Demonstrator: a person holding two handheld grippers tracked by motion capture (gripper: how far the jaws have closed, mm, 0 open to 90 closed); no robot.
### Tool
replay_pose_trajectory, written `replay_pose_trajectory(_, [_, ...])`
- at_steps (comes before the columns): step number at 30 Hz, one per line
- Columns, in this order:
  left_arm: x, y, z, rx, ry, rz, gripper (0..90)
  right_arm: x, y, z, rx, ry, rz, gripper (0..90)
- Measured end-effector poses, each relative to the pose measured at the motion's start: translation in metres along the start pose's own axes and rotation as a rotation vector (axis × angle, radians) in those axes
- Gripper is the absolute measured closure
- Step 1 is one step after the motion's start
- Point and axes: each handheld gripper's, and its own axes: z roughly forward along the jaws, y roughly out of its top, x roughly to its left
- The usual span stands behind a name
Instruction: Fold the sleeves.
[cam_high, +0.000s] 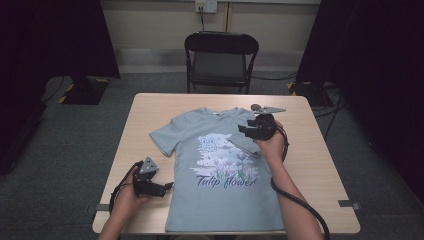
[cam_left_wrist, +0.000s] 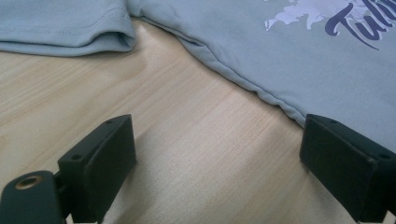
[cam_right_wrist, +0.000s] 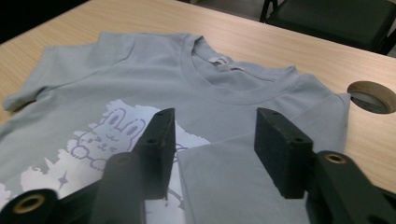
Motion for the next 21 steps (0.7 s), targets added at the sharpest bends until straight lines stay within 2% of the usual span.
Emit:
replay_pose_trajectory(1, [0.000,0.000,0.000,0.000,0.000,0.000,10.1,-0.001,-0.001,-0.002,-0.002,-0.010,0.002,38.3])
replay_pose_trajectory(3, [0.000,0.000,0.000,0.000,0.000,0.000,10.2,-0.004,-0.002,-0.006,-0.001,-0.020,0.003,34.5])
replay_pose_trajectory(5, [0.000,0.000,0.000,0.000,0.000,0.000,10.2,-0.008,-0.005,-0.010,-0.006,-0.017,0.014,26.3])
replay_pose_trajectory(7, [0.000,0.000,0.000,0.000,0.000,0.000,10.1,-0.011,-0.008,-0.015,-0.003,-0.031,0.002,22.6])
replay_pose_trajectory(12, [0.000,0.000,0.000,0.000,0.000,0.000,10.2,-0.017,-0.016,-0.027,0.002,-0.033,-0.017,18.1])
replay_pose_trajectory(21, [0.000,0.000,0.000,0.000,0.000,0.000,10.1,-0.021,-0.031,-0.043,0.017,-0.035,-0.043,17.7])
